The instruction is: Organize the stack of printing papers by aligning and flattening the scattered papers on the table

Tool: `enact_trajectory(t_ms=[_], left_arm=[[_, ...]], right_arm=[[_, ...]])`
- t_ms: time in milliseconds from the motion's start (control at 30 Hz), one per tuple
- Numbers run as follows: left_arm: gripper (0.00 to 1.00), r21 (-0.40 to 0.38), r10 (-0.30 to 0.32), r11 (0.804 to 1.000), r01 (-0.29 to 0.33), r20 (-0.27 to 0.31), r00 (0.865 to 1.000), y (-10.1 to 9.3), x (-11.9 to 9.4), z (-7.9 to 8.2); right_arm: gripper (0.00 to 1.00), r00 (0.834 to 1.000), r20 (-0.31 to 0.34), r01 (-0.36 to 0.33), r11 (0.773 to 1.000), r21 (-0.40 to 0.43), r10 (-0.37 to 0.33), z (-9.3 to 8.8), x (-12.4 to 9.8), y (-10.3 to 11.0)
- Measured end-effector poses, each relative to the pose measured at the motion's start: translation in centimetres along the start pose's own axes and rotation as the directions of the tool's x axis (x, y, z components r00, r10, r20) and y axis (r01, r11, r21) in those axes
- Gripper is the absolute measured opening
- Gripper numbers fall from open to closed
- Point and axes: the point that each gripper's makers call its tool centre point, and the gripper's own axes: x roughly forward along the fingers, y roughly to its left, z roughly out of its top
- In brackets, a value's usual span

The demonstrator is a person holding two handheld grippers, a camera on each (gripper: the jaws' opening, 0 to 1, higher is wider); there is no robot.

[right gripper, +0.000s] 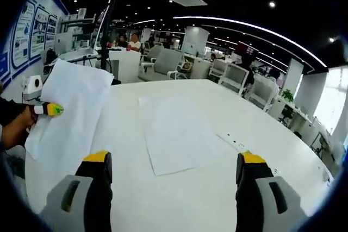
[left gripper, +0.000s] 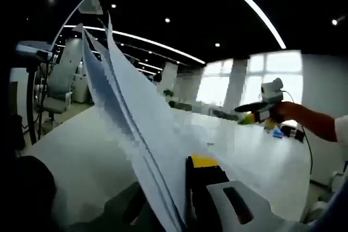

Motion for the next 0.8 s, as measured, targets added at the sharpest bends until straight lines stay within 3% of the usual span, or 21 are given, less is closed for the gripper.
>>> enact_trajectory(t_ms=[200, 533, 800], left_arm=[[0.08, -0.002, -0.006, 1.0, 0.006, 0.007, 1.0, -0.2, -0.2, 0.0], [0.08, 0.002, -0.004, 1.0, 0.004, 0.006, 1.0, -0.2, -0.3, -0.1], [0.08, 0.008, 0.009, 1.0, -0.009, 0.006, 1.0, 0.0, -0.3, 0.0]], right_arm=[[0.9, 0.999, -0.037, 0.013, 0.999, -0.051, -0.015, -0.4, 1.1, 0.5], [0.9, 0.998, -0.036, -0.059, 0.995, -0.075, 0.056, 0.6, 2.5, 1.1], [0.9, 0.995, -0.077, -0.075, 0.994, -0.082, 0.068, -0.1, 3.6, 0.0]])
